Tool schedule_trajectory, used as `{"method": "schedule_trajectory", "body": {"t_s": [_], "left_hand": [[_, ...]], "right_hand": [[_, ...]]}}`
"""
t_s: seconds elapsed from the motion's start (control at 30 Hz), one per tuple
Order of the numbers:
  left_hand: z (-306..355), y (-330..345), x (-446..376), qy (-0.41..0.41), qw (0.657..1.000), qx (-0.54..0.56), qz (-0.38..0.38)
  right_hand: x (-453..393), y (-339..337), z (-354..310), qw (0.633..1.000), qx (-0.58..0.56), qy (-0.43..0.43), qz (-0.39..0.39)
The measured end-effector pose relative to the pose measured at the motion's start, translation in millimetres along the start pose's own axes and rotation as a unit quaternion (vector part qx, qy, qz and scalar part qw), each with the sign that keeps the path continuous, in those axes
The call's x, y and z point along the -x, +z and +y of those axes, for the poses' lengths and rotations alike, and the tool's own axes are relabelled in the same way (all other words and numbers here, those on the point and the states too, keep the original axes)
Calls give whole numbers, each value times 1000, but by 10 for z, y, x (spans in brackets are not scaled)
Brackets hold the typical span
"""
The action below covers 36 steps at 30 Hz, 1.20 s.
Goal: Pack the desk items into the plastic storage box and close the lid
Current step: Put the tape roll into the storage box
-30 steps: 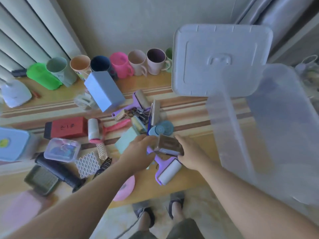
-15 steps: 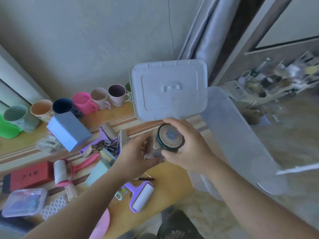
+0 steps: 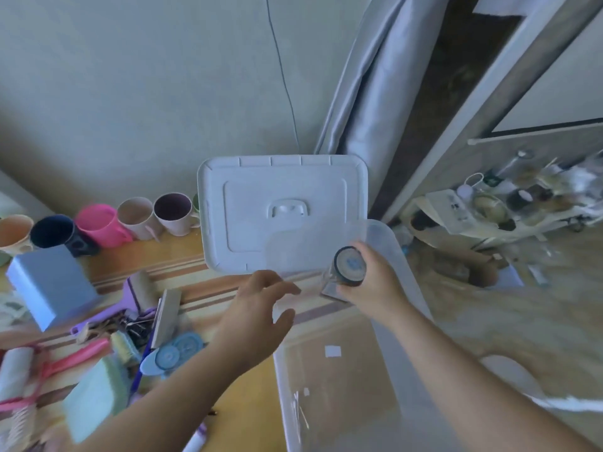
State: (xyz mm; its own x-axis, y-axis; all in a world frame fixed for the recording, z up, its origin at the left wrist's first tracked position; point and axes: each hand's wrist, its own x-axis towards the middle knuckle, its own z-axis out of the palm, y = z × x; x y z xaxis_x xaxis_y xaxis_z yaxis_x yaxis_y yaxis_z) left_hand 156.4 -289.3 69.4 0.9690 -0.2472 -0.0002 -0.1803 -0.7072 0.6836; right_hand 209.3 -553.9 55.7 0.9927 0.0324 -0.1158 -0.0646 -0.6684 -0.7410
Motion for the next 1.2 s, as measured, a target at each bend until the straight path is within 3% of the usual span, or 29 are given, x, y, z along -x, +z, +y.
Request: {"method": "schedule_trajectory", "body": {"t_s": [0.1, 0.27, 0.37, 0.5, 0.6, 0.67, 0.77, 0.87, 1.03, 1.1, 1.2], "left_hand": [[-216, 103, 84, -57, 998, -17, 26], [-950, -209, 655, -216, 974, -62, -25], [-1186, -353, 859, -294, 954, -47, -36], [-916, -255, 540, -312, 940, 116, -75], [-472, 27, 348, -328, 862, 324, -213], [-247, 219, 384, -294, 878, 280, -253], [-211, 323, 483, -292, 919, 208, -164], [-459, 154, 575, -317, 919, 228, -55], [-787, -95, 783, -332, 909, 251, -8], [-828, -132, 905, -335, 899, 280, -4], [-897, -188, 1116, -318, 886, 336, -5]], "right_hand": [[-211, 533, 293, 998, 54, -6, -32], [-408, 1227, 367, 991, 87, -69, -76], [-471, 1400, 314, 993, 67, -60, -82], [-472, 1421, 305, 991, 87, -37, -96], [-398, 1334, 245, 990, 91, -20, -104], [-336, 1291, 166, 993, 92, -24, -64], [-214, 1161, 41, 995, 98, -6, -15], [-86, 1070, -166, 996, 87, 20, -19], [87, 1237, -705, 998, 67, 7, -18], [125, 1407, -1054, 996, 67, -62, 16], [153, 1796, -1728, 965, 73, -248, 50]]}}
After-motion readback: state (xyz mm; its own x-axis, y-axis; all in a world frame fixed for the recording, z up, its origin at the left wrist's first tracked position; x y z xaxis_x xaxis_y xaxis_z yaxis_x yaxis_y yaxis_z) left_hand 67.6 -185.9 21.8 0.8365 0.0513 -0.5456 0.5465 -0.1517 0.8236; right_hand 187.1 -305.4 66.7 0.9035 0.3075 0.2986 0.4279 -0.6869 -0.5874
